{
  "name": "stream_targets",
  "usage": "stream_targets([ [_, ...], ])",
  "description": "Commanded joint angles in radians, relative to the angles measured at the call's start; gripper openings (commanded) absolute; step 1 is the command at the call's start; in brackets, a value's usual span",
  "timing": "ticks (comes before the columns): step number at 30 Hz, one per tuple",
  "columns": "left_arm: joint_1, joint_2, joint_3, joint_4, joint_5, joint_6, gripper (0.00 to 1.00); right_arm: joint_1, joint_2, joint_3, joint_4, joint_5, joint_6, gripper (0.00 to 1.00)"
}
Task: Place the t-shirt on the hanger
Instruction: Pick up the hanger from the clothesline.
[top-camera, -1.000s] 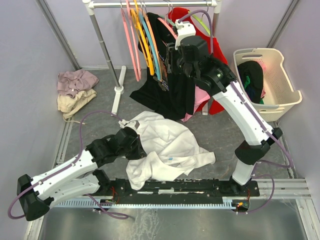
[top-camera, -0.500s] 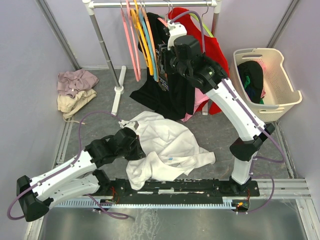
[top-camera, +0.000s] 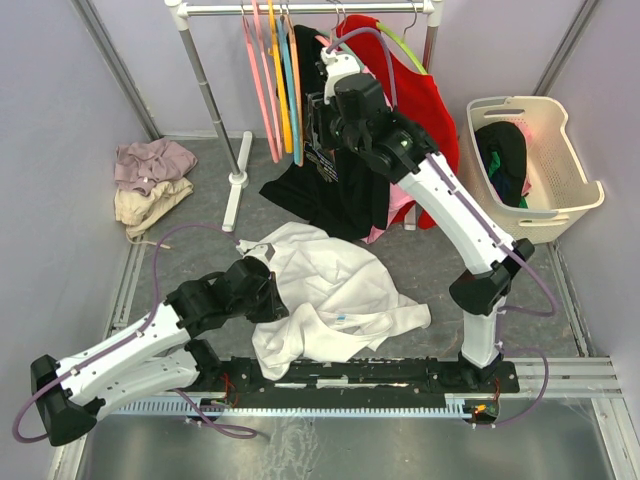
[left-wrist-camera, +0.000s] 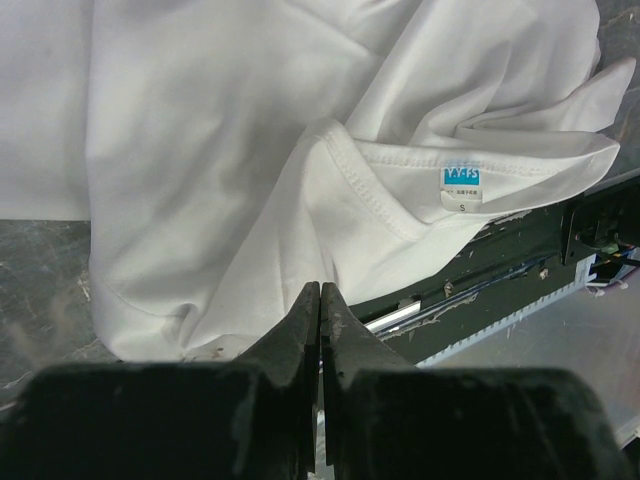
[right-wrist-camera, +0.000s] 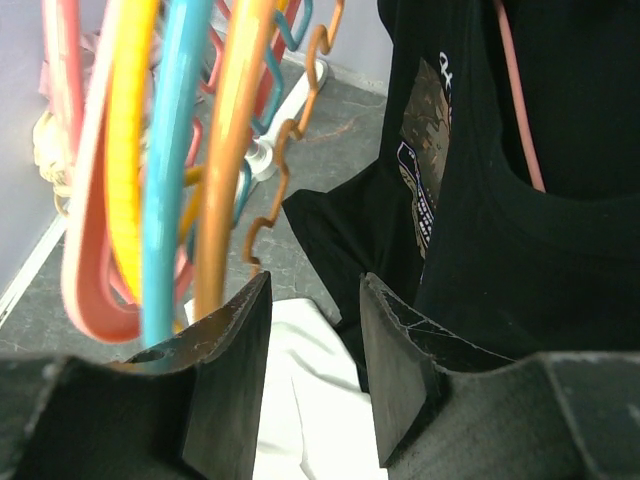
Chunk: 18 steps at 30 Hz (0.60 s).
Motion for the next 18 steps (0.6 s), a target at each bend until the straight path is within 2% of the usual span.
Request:
stream_targets([
  [1,-0.001,-0.009,0.027,0.006,-0.024,0.033,0.05,-0.002,0.011,0.052,0.033,0.001,-0.003,0.48],
  [7,-0.001,-0.001,0.029,0.010,-0.025,0.036,0.05,-0.001,-0.020,0.019,0.055,-0.023,0.002,0.50],
  [18,-0.001,0.008,0.021,0.026,-0.017,0.032,0.05,-0.002,-0.196,-0.134,0.101,-0.009,0.026,0.53],
])
